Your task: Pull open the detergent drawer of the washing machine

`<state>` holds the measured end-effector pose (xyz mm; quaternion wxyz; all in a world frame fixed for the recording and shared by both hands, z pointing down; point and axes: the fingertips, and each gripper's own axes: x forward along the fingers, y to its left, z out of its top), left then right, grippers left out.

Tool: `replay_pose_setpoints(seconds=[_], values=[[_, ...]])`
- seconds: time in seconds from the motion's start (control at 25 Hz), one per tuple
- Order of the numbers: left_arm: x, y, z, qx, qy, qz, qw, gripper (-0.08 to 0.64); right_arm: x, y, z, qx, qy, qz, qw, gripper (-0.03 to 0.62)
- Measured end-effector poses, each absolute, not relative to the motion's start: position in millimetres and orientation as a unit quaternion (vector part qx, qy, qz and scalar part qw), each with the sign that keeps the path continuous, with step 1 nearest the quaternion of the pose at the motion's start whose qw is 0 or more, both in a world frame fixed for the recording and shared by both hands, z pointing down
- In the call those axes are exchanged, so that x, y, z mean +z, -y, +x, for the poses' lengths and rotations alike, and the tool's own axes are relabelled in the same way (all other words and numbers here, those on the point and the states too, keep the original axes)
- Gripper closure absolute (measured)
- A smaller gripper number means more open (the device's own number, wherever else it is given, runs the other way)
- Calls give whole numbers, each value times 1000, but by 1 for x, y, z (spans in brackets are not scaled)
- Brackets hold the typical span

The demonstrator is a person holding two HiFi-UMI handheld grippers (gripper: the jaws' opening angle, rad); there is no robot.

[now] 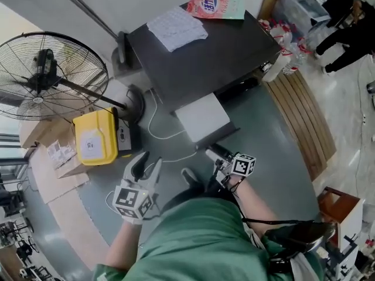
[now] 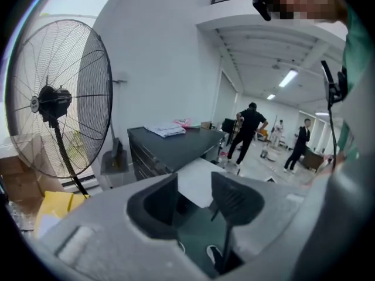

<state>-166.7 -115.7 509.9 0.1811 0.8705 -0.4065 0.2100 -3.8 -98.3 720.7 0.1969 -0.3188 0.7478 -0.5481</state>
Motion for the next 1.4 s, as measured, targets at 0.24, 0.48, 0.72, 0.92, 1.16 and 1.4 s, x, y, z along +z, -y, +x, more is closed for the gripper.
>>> replay_pose_setpoints(seconds=[0.24, 0.48, 0.72, 0.92, 1.16, 1.4], values=[[501, 118, -172, 188, 413, 873, 180, 383, 704, 82, -6, -534, -762, -340, 131, 298], [496, 128, -187, 170, 440, 862, 185, 388, 670, 84, 20, -462, -779, -424, 28, 327], [479, 142, -205, 144, 472, 853, 171, 399, 578, 113, 25, -324, -821, -469, -35, 356], [460, 151, -214, 128, 490, 849, 151, 413, 498, 144, 21, -214, -839, -497, -59, 356], [429, 158, -215, 104, 498, 852, 121, 419, 427, 159, 4, -143, -857, -495, -38, 396], [380, 160, -211, 101, 507, 853, 66, 422, 365, 162, -8, -60, -864, -499, -37, 396]])
